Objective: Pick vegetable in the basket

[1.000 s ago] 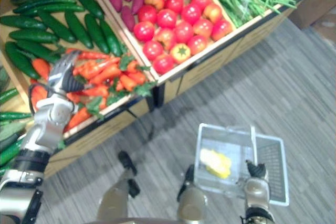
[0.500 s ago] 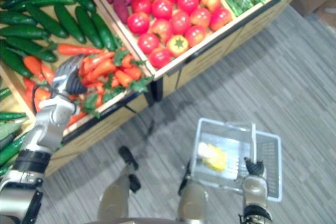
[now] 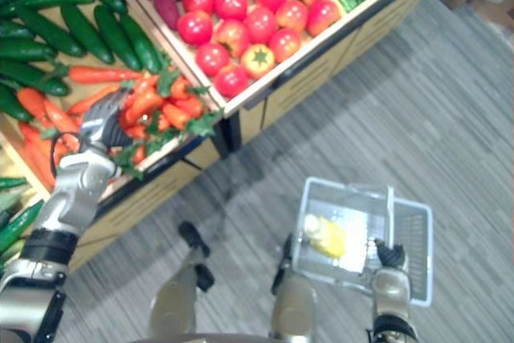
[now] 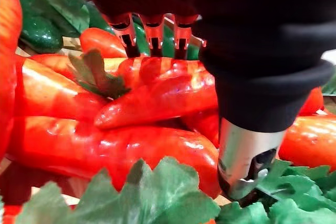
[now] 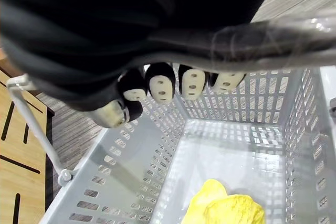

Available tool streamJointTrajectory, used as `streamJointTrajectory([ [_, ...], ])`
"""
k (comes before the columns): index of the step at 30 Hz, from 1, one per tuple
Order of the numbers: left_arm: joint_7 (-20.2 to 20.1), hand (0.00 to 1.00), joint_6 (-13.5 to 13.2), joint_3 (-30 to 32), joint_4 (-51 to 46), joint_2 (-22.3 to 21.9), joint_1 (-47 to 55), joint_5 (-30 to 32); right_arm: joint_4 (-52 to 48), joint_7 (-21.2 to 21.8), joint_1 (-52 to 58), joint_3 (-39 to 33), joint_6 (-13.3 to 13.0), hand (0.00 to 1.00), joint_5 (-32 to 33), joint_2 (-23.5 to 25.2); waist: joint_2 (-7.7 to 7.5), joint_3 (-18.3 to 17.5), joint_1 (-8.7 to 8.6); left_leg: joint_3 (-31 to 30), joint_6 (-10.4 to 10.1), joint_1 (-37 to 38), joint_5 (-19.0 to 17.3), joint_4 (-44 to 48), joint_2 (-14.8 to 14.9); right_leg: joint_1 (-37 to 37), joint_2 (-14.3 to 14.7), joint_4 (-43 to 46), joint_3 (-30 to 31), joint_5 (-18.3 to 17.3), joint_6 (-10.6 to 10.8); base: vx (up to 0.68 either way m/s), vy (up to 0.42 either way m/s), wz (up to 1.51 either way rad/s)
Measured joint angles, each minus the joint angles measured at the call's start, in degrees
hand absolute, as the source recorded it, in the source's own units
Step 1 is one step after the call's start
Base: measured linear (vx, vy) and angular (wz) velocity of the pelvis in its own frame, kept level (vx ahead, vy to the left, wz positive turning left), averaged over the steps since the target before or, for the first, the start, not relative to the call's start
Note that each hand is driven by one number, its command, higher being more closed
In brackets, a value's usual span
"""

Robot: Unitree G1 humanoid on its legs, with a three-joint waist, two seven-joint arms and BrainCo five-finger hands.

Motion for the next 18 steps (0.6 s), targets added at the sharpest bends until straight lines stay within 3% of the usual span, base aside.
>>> streamJointTrajectory([
  [16, 1.42, 0.00, 3.54, 3.38, 3.84, -2.44, -6.06, 1.12, -2.26, 0.20, -0.02, -0.03, -0.12, 1.00, 0.02, 1.09, -0.19, 0.56, -0.25, 0.78, 0.03, -1.11, 0.03, 0.00, 0.39, -1.94, 0.54, -0.52, 1.36, 0.80, -0.26, 0.01, -0.002, -0.04],
  [17, 1.45, 1.00, 3.63, 3.51, 3.83, -2.44, -6.07, 1.12, -2.38, 0.20, -0.02, -0.03, -0.15, 1.00, 0.02, 1.23, -0.21, 0.57, -0.24, 0.96, 0.03, -1.11, 0.03, 0.00, 0.38, -1.92, 0.57, -0.84, 1.48, 1.03, -0.27, 0.00, 0.004, -0.08],
  [18, 1.61, 1.00, 3.65, 3.80, 3.81, -2.44, -6.07, 1.14, -2.39, 0.21, -0.02, 0.01, -0.22, 1.00, 0.02, 1.36, -0.31, 0.63, -0.25, 1.21, 0.03, -1.12, 0.03, 0.00, 0.37, -2.00, 0.57, -0.99, 1.64, 1.15, -0.24, 0.00, 0.003, -0.07],
])
